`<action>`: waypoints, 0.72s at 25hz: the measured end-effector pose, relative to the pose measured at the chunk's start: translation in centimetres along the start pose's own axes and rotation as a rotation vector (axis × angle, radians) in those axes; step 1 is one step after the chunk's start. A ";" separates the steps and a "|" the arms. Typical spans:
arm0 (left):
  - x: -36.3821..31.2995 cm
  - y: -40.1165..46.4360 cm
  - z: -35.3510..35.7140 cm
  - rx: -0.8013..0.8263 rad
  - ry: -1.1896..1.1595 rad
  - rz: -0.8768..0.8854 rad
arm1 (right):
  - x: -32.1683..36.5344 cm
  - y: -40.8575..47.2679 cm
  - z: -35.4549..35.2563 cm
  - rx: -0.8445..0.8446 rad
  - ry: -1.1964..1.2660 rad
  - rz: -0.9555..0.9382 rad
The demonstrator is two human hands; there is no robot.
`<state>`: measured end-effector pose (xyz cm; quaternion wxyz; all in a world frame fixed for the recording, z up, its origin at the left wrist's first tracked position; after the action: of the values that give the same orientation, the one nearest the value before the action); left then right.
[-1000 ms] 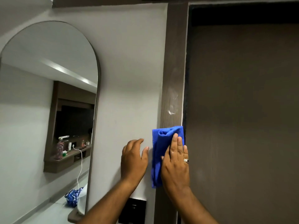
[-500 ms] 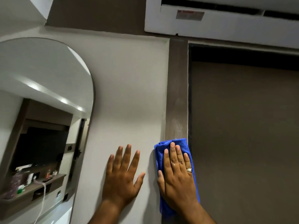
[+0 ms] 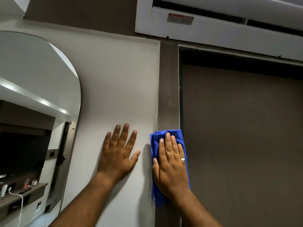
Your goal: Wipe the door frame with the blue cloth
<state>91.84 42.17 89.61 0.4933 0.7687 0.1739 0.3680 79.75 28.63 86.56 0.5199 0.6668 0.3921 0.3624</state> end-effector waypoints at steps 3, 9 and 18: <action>0.3 0.6 0.2 -0.017 -0.011 -0.004 | 0.1 4.4 -0.7 0.020 -0.019 0.001; 0.7 0.5 1.0 -0.055 -0.015 0.005 | 0.7 17.7 -2.2 0.045 -0.011 0.115; 2.2 5.4 -0.2 -0.076 0.009 -0.092 | 0.4 11.2 -1.1 -0.001 0.002 0.049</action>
<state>92.66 41.24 95.32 0.5379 0.7389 0.1970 0.3549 80.55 27.75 97.78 0.5107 0.6756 0.3760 0.3760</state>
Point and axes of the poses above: each hand's wrist, its own y-axis towards the middle knuckle, its own z-axis out of the palm, x = y × z, the point moved 2 cm from there along y, towards the middle knuckle, and after that the axes turned 13 degrees about z, right-handed, at the moved point
